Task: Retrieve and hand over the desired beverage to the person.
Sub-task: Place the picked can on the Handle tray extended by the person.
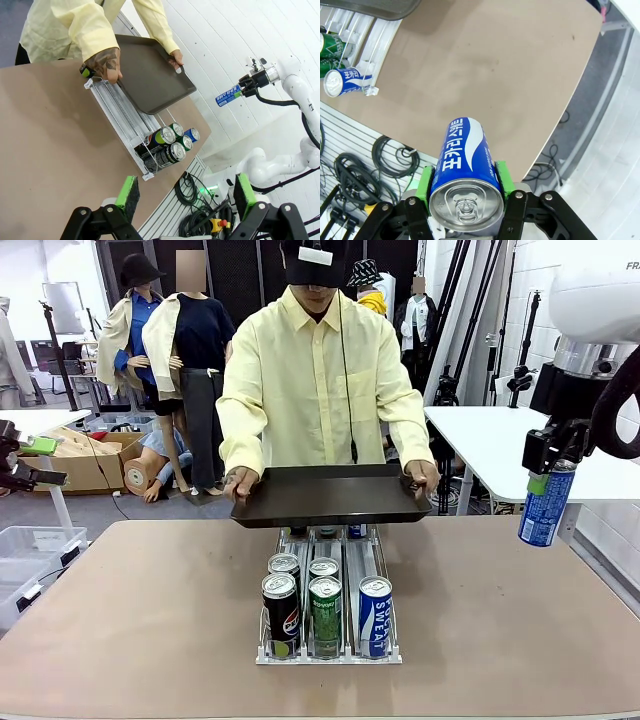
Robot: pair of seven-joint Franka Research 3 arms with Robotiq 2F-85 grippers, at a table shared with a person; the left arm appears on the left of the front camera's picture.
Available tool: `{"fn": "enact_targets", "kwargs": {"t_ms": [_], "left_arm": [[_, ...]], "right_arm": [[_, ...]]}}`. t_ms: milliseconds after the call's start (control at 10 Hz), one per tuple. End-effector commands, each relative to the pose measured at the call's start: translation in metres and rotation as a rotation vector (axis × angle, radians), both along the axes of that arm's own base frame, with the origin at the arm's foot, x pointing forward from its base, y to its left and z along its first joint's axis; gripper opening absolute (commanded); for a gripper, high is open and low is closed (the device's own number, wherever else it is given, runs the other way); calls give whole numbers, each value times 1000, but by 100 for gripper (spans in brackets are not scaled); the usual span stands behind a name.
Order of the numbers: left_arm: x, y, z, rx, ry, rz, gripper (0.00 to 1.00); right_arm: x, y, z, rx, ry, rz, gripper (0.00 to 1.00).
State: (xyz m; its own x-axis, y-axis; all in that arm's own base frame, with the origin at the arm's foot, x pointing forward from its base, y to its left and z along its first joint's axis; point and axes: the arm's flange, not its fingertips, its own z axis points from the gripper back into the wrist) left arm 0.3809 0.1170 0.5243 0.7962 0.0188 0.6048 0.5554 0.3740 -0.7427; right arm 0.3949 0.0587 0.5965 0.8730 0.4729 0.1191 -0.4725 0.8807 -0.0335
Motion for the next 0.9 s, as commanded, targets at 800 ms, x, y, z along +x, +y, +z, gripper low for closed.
{"fn": "enact_targets", "kwargs": {"t_ms": [800], "left_arm": [[0, 1, 2, -25, -10, 2, 100]], "right_arm": [[14, 7, 8, 95, -83, 3, 0]]}}
